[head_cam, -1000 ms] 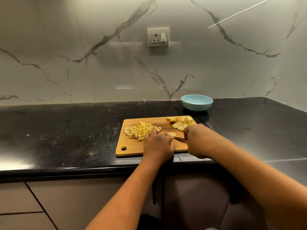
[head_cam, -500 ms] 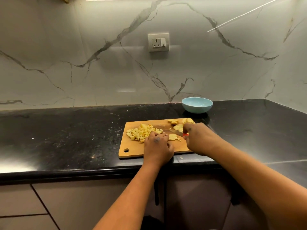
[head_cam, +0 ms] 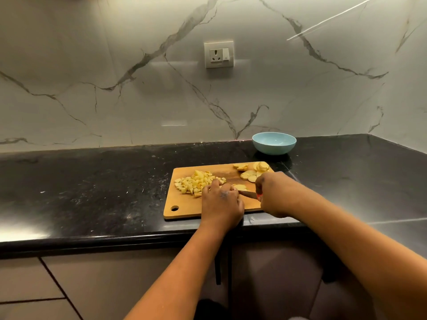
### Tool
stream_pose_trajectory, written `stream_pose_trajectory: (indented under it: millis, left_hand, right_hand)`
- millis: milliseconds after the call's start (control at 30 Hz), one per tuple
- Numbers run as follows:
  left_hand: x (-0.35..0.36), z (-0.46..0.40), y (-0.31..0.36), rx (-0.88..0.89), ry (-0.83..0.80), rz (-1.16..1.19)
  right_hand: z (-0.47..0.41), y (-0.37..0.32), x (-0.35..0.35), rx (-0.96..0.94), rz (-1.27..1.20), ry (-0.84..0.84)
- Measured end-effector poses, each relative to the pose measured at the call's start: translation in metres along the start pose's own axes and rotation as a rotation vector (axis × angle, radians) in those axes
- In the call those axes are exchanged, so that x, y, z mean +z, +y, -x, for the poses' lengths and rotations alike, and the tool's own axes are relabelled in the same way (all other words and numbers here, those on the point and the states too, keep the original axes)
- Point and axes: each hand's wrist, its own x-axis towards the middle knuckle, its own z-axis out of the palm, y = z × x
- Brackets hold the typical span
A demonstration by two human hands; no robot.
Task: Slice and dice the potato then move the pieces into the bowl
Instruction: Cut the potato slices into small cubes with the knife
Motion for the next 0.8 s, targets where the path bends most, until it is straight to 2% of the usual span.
stream_pose_trajectory:
  millis: [200,300,467,633,733,800]
  left_hand:
    - [0.004,0.001,-0.004,-0.015,0.022,0.082]
    - [0.005,0.001,-0.008,-0.043,0.034,0.219]
    - [0.006,0.003,-0.016,-0.141,0.202,0.444]
    - [0.002,0.007,-0.018,-0.053,0.418,0.588]
    - [0.001,0.004,-0.023,-0.118,0.432,0.709]
    - [0.002,-0.001,-0.024,-0.133,0.418,0.663]
  right_hand:
    - [0.014,0.018,-0.031,-0.034,0.050,-0.091]
    - [0.011,0.036,-0.043,-0.005,-0.111,-0.103]
    - [-0.024,0.056,-0.008,-0.011,-0.205,0.103]
    - [-0.038,0.067,0.024,-0.124,-0.136,0.024]
    - [-0.041,0.073,0.029,-0.127,-0.164,0.027]
    - [-0.043,0.075,0.031,-0.123,-0.169,0.023]
